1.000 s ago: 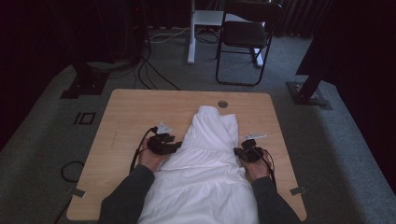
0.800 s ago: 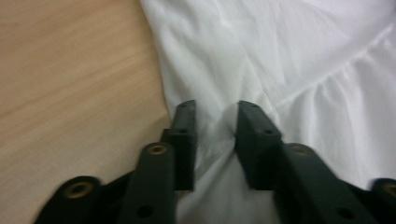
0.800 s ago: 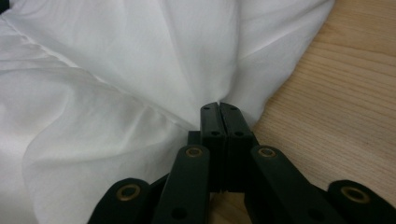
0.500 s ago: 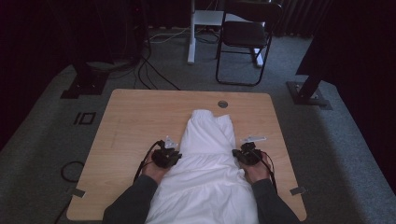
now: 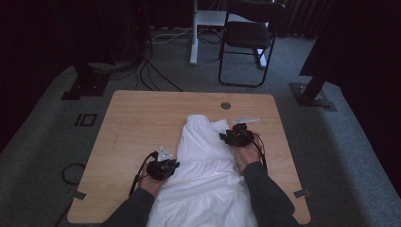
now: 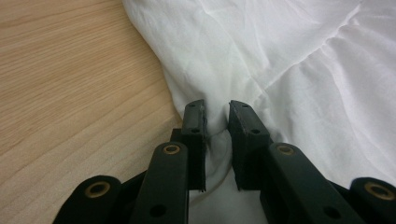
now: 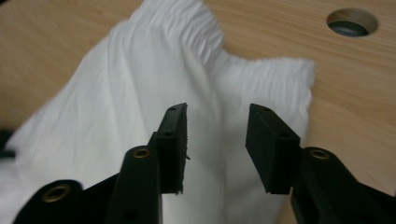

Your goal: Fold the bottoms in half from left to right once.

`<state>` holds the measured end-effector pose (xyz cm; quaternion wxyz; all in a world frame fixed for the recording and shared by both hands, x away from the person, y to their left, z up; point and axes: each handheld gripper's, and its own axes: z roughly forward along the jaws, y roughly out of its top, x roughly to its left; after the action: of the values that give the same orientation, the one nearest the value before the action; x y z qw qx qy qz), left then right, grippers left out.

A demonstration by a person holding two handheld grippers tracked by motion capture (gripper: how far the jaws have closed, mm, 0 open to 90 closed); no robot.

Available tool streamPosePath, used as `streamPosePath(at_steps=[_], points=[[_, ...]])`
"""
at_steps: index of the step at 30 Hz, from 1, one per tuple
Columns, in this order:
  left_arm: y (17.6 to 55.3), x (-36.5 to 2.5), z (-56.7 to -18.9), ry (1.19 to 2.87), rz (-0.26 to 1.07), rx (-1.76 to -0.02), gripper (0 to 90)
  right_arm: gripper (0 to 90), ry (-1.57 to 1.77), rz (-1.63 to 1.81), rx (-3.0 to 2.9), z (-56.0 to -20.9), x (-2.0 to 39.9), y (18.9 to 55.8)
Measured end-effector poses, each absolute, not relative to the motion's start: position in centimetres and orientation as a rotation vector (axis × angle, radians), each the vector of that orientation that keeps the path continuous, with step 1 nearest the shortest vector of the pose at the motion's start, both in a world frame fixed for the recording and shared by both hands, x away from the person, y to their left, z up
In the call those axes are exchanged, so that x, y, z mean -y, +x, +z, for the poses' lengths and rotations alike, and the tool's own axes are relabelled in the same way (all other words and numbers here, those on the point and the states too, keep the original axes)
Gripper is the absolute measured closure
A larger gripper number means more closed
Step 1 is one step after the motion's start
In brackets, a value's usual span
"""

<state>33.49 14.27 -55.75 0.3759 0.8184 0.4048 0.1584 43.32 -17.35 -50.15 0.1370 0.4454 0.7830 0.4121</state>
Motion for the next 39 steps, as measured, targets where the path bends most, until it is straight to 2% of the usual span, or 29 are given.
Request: streamPosePath(at_steps=[5,7,8,9,10,11,16,17,18,22,23,24,25,33,34,35,36,38,39], points=[[33.4,-14.3,-55.8,2.089,0.411,-1.032,77.5,47.8,1.322,1.220,-2.330,-51.1,15.6,46.1],[33.4,-14.3,-55.9,2.088,0.412,-1.030,77.4,50.6,1.339,1.179,-2.370,-52.1,14.9,46.9],[33.3,-14.3,-55.9,2.087,0.413,-1.029,77.1,58.8,1.345,1.156,-2.383,-52.4,14.7,47.0],[33.3,-14.3,-55.9,2.088,0.415,-1.026,76.6,75.7,1.339,1.146,-2.418,-52.7,14.5,47.1],[33.3,-14.3,-55.9,2.086,0.412,-1.023,75.5,85.3,1.313,1.124,-2.420,-52.7,14.4,46.9],[33.2,-14.3,-55.9,2.082,0.408,-1.018,74.0,88.6,1.299,1.084,-2.394,-52.3,14.4,46.5],[33.3,-14.4,-56.0,2.075,0.381,-1.006,69.9,89.1,1.232,1.043,-2.235,-49.7,15.5,44.5],[33.2,-14.3,-56.0,2.072,0.376,-1.007,67.4,88.7,1.224,1.031,-2.130,-47.9,17.7,42.9],[33.2,-14.3,-56.0,2.072,0.376,-1.007,67.3,88.7,1.224,1.031,-2.130,-47.9,17.7,42.9],[33.1,-14.2,-56.0,2.076,0.372,-1.013,67.2,87.4,1.319,0.893,-2.191,-51.6,18.2,43.9],[33.1,-14.2,-56.0,2.076,0.372,-1.013,67.3,87.4,1.319,0.893,-2.191,-51.6,18.2,43.9],[32.9,-14.4,-56.0,2.071,0.356,-1.016,67.4,80.8,1.370,0.879,-2.217,-54.0,18.1,44.5],[32.9,-14.5,-56.0,2.071,0.351,-1.016,67.4,79.9,1.372,0.883,-2.225,-54.3,18.1,44.5],[30.4,-15.1,-56.0,2.067,0.337,-1.027,67.6,78.9,1.370,0.911,-2.266,-54.9,18.1,42.9],[29.8,-15.2,-56.0,2.060,0.293,-1.037,67.5,78.9,1.363,0.919,-2.273,-54.9,18.0,42.6],[29.6,-15.3,-55.9,2.059,0.251,-1.037,66.5,78.5,1.341,0.934,-2.295,-54.9,17.9,42.1],[29.6,-15.3,-55.9,2.059,0.251,-1.037,61.8,78.5,1.341,0.934,-2.295,-54.9,17.9,42.1],[29.5,-15.4,-55.3,2.069,0.262,-1.031,55.2,78.4,1.332,0.956,-2.301,-55.0,18.0,41.6],[29.8,-15.5,-54.6,2.055,0.303,-1.017,55.2,78.4,1.331,0.958,-2.302,-55.0,18.0,41.6]])
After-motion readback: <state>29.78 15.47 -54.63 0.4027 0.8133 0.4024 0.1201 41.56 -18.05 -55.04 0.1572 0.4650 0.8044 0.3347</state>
